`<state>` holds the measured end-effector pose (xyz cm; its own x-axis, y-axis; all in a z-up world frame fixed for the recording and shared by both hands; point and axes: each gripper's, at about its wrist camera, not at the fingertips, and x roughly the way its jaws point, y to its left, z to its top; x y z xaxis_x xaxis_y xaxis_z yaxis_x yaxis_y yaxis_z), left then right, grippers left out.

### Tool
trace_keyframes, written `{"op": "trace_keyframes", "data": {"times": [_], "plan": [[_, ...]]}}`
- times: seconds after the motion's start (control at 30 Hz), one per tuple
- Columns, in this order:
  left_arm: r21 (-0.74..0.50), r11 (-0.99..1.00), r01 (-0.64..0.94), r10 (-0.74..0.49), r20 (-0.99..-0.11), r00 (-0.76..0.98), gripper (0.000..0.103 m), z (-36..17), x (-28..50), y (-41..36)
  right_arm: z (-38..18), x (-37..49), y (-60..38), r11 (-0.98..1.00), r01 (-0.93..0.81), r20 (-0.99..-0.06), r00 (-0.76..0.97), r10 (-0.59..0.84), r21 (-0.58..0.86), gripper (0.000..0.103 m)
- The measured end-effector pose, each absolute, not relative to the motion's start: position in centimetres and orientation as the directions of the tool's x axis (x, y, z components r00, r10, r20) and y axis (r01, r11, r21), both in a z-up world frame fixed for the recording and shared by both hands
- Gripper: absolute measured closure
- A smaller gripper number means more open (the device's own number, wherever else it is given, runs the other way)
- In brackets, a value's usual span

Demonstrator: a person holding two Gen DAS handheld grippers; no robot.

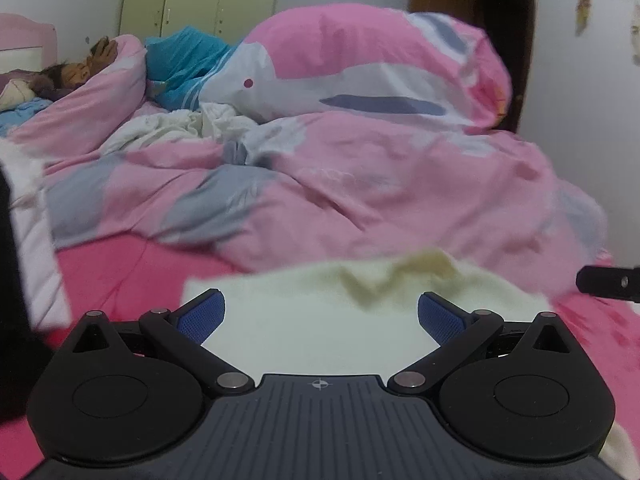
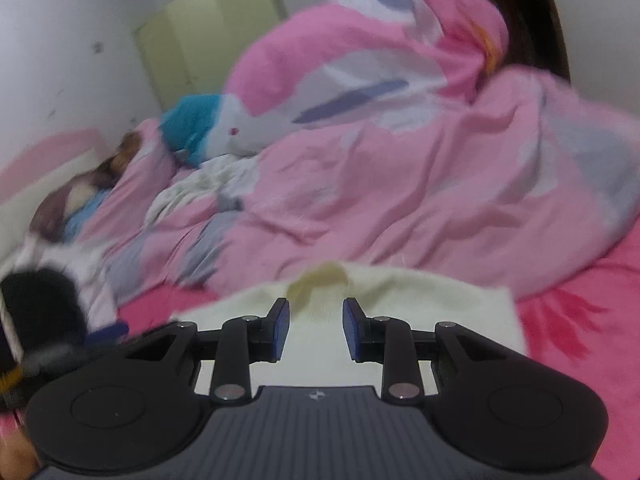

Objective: Fold clothes

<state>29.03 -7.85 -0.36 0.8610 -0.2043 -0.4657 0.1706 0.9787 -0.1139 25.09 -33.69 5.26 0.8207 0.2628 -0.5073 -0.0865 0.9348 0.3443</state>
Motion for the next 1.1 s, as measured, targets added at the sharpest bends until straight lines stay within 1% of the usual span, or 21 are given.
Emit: {"op": "trace_keyframes", "data": {"times": [0.17, 0.3, 0.33, 0.4, 0.5, 0.57, 0.7, 0.8, 0.87, 0.93, 1.03, 1.07, 1.1], "plan": [[-0.145, 0.980, 0.137, -0.192, -0.508, 0.840, 0.000, -3.1, 36.2, -8.9, 2.5, 35.0, -33.3, 0.951, -0.049, -0.542, 0.812, 0.216, 0.306, 0.074], [-0.118, 0.980, 0.160, -0.199, -0.531, 0.824, 0.000, -5.3, 38.7, -10.1, 0.2, 40.1, -32.4, 0.957, -0.049, -0.579, 0.787, 0.213, 0.285, 0.076], [-0.107, 0.979, 0.172, -0.202, -0.534, 0.821, 0.000, -5.7, 38.7, -10.2, -0.5, 40.7, -32.0, 0.960, -0.074, -0.594, 0.772, 0.227, 0.270, 0.078], [-0.082, 0.977, 0.197, -0.210, -0.541, 0.814, 0.000, -6.4, 38.4, -10.3, -1.2, 40.3, -31.1, 0.968, -0.133, -0.604, 0.760, 0.239, 0.214, 0.078], [-0.077, 0.973, 0.218, -0.224, -0.548, 0.806, 0.000, -6.8, 38.3, -10.2, -1.9, 38.1, -29.4, 0.970, -0.237, -0.601, 0.769, 0.219, 0.051, 0.078], [-0.079, 0.975, 0.206, -0.215, -0.562, 0.798, 0.000, -6.9, 38.8, -10.1, -2.5, 37.2, -28.5, 0.962, -0.270, -0.603, 0.773, 0.199, -0.028, 0.078], [-0.080, 0.981, 0.177, -0.189, -0.594, 0.782, 0.000, -7.5, 39.8, -9.7, -3.6, 37.6, -27.9, 0.956, -0.276, -0.606, 0.779, 0.163, -0.098, 0.078], [-0.084, 0.982, 0.171, -0.186, -0.598, 0.779, 0.000, -7.6, 39.9, -9.6, -4.7, 38.6, -27.5, 0.948, -0.282, -0.609, 0.781, 0.139, -0.146, 0.078], [-0.070, 0.982, 0.174, -0.182, -0.583, 0.792, 0.000, -7.2, 39.5, -9.8, -4.8, 38.8, -27.4, 0.947, -0.280, -0.612, 0.780, 0.131, -0.154, 0.078], [-0.056, 0.978, 0.199, -0.197, -0.540, 0.818, 0.000, -6.5, 38.7, -9.9, -3.9, 38.2, -27.6, 0.949, -0.280, -0.599, 0.788, 0.141, -0.145, 0.078], [-0.012, 0.965, 0.260, -0.231, -0.500, 0.834, 0.000, -5.8, 37.9, -11.0, -2.4, 37.0, -28.3, 0.951, -0.299, -0.562, 0.800, 0.208, -0.074, 0.078], [0.012, 0.962, 0.274, -0.230, -0.509, 0.830, 0.000, -6.0, 38.0, -11.6, -1.9, 36.7, -28.5, 0.949, -0.312, -0.552, 0.800, 0.237, -0.043, 0.078], [0.038, 0.957, 0.287, -0.227, -0.520, 0.823, 0.000, -6.1, 38.2, -12.2, -2.4, 37.2, -28.5, 0.949, -0.313, -0.569, 0.786, 0.242, -0.028, 0.078]]}}
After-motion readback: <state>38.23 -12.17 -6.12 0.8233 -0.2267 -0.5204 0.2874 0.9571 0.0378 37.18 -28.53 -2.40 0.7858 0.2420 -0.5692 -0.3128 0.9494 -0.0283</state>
